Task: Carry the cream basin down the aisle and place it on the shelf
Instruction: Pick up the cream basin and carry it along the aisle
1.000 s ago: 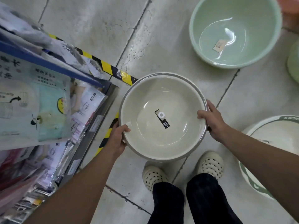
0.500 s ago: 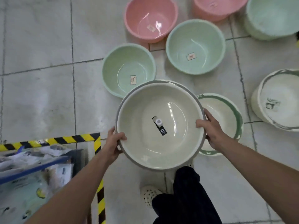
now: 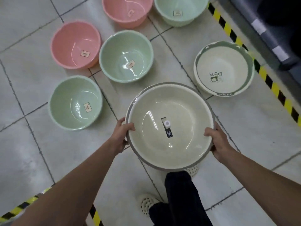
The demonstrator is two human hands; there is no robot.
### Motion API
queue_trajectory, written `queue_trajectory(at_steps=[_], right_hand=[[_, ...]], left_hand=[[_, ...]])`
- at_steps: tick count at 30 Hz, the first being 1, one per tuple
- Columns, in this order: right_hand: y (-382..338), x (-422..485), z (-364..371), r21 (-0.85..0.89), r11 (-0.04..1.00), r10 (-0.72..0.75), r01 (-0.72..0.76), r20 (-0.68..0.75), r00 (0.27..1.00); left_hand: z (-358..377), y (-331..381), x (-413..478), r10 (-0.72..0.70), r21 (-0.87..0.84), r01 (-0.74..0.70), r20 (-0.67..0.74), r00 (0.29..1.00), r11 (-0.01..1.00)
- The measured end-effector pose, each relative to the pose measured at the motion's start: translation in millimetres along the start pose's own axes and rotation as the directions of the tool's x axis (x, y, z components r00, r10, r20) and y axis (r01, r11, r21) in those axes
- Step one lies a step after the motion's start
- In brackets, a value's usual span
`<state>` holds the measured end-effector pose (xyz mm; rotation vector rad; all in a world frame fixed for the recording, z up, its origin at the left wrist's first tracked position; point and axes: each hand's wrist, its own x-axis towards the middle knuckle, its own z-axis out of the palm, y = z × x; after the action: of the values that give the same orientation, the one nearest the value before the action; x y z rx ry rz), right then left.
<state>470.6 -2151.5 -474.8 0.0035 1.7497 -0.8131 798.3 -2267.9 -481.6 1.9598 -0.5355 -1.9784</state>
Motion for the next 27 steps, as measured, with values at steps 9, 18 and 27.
queue_trajectory(at_steps=[9, 18, 27], right_hand=[[-2.2, 45.6, -29.1, -0.017, 0.996, 0.084, -0.084, 0.019, 0.996], [1.3, 90.3, -16.4, 0.012, 0.987, 0.158, -0.158, 0.041, 0.987], [36.5, 140.9, -3.3, 0.06, 0.983, 0.174, -0.176, 0.036, 0.984]], left_hand=[[39.5, -1.8, 19.6, -0.056, 0.038, 0.058, -0.057, 0.997, 0.998], [42.8, -9.6, 72.7, -0.086, 0.105, 0.094, -0.074, 0.994, 0.99], [38.1, -24.9, 139.7, -0.065, 0.159, 0.073, -0.056, 0.996, 0.985]])
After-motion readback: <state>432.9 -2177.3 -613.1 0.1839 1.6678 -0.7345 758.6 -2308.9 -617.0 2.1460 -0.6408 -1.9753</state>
